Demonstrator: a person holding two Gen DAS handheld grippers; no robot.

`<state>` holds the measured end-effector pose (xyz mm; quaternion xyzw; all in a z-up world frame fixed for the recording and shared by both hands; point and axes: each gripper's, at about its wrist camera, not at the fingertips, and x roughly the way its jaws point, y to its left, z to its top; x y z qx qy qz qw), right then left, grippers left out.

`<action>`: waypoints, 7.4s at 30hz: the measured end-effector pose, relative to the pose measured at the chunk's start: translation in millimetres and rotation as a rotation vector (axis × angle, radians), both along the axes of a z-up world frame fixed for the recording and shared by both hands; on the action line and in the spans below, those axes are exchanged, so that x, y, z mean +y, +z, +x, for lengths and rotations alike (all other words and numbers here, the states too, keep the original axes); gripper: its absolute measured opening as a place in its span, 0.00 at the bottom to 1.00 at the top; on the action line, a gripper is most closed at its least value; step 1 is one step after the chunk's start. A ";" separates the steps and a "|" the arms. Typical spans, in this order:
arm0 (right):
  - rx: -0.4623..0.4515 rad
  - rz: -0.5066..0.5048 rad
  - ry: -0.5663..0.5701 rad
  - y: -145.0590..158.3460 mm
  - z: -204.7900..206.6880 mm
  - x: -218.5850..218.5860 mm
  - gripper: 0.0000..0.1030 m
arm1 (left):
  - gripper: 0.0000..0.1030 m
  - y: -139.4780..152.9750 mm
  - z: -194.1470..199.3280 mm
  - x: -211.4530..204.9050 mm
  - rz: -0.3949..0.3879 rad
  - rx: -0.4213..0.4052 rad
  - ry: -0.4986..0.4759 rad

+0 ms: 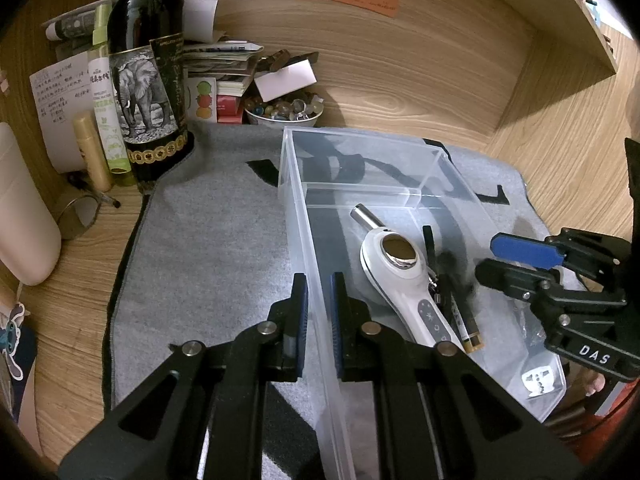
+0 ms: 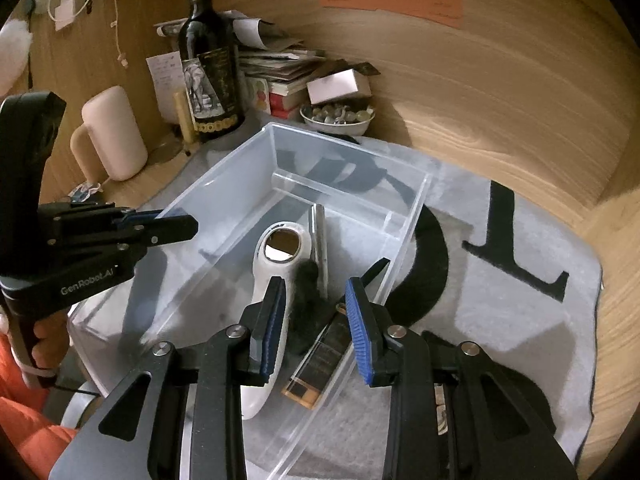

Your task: Organize rigid objects

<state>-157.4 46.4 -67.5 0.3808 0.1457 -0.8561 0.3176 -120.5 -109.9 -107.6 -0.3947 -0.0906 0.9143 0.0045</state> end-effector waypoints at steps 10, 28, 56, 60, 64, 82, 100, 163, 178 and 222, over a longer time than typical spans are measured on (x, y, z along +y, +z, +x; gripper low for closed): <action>0.058 -0.064 -0.111 28.3 -3.3 34.1 0.35 | 0.10 0.1 -1.3 1.2 -0.001 0.000 -0.001; -0.063 0.017 -0.314 -15.5 -4.6 103.2 0.37 | 0.10 0.0 -1.5 1.1 0.000 0.001 -0.001; -0.074 0.062 -0.303 -40.1 -21.2 87.6 0.24 | 0.10 0.3 -2.7 0.1 -0.006 0.003 -0.004; -0.002 0.017 -0.303 -12.7 -17.9 87.1 0.24 | 0.10 0.3 -3.0 -0.1 -0.004 0.003 -0.003; 0.063 -0.025 -0.290 12.5 -14.5 82.4 0.24 | 0.10 0.3 -3.3 0.1 -0.004 0.003 -0.004; 0.062 -0.014 -0.240 27.5 -24.5 67.3 0.07 | 0.10 0.1 -3.3 0.2 -0.002 0.004 -0.004; -0.150 0.154 -0.224 -47.5 -23.4 88.2 0.25 | 0.10 -0.1 -3.1 -1.2 -0.001 0.005 -0.007; -0.126 0.005 -0.318 -35.7 -22.6 101.8 0.21 | 0.10 -0.5 -2.8 -2.0 0.007 0.008 -0.010; 0.132 -0.113 -0.232 53.4 -8.7 69.4 0.21 | 0.10 -0.7 -2.5 -2.6 0.010 0.009 -0.011; 0.104 -0.047 -0.239 41.4 -1.8 55.3 0.37 | 0.10 -2.6 -11.0 6.5 0.019 0.010 -0.017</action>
